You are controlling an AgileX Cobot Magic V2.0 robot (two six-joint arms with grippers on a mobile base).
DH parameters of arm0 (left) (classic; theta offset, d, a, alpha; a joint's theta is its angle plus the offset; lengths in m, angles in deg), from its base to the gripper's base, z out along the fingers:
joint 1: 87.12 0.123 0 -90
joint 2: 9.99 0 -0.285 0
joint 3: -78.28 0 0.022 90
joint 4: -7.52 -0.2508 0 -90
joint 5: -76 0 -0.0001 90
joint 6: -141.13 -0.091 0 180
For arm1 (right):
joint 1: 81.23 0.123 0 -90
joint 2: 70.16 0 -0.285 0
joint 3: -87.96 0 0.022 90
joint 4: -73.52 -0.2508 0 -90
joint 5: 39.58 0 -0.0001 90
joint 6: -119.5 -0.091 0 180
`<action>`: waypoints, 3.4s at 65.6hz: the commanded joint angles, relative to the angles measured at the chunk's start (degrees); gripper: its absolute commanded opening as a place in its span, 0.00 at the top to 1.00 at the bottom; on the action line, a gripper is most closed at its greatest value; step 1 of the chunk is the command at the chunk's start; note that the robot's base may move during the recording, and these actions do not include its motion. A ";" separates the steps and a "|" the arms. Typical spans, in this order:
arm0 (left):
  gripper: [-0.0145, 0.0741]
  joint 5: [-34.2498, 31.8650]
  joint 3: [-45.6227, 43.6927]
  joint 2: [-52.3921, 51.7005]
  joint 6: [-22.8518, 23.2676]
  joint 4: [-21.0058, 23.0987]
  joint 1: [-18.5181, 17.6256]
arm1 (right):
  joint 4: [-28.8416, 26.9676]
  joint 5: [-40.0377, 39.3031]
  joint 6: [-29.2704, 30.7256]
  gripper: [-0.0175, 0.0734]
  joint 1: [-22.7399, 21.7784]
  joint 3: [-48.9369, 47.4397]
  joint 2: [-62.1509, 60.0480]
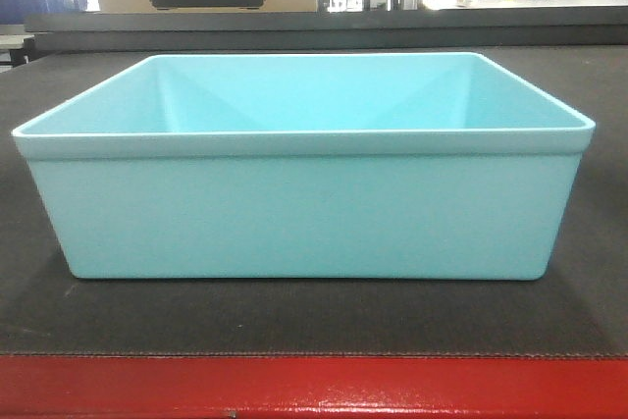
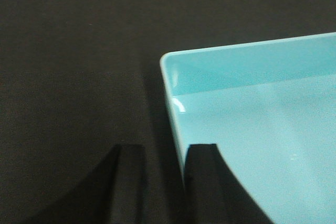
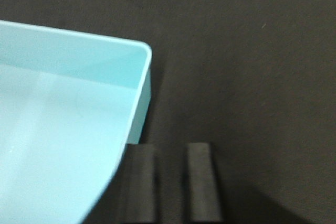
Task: Fetch blue bin and place on conveyor start
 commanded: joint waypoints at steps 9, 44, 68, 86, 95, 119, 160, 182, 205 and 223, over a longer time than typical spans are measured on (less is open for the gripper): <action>0.96 -2.99 10.14 -7.02 -1.79 -1.43 8.05 | 2.24 -3.12 -2.09 0.98 -4.85 5.72 -4.99; 0.96 -19.80 43.02 -34.45 -2.92 -0.48 9.76 | 2.56 -19.96 1.91 0.99 -9.56 39.45 -29.34; 0.96 -20.04 44.01 -54.55 -2.92 -0.48 9.76 | 2.56 -23.09 4.12 0.99 -9.56 41.46 -57.57; 0.96 -19.92 44.01 -58.52 -2.92 -0.48 9.76 | 2.56 -22.52 4.12 0.99 -9.56 41.46 -61.93; 0.96 -19.92 44.01 -58.52 -2.92 -0.48 9.76 | 2.56 -22.52 4.12 0.99 -9.56 41.46 -61.93; 0.96 -19.92 44.01 -58.52 -2.92 -0.48 9.76 | 2.56 -22.52 4.12 0.99 -9.56 41.46 -61.93; 0.96 -34.98 66.99 -72.98 -7.17 4.82 18.44 | 2.56 -22.52 4.12 0.99 -9.56 41.46 -61.93; 0.96 -39.81 69.83 -72.98 -7.17 4.82 18.44 | 2.56 -22.53 4.12 0.99 -9.56 41.46 -62.01; 0.96 -39.81 69.83 -72.98 -7.17 4.82 18.44 | 2.56 -22.53 4.12 0.99 -9.56 41.46 -62.01; 0.96 -39.81 69.83 -72.98 -7.17 4.82 18.44 | 2.56 -22.53 4.12 0.99 -9.56 41.46 -62.01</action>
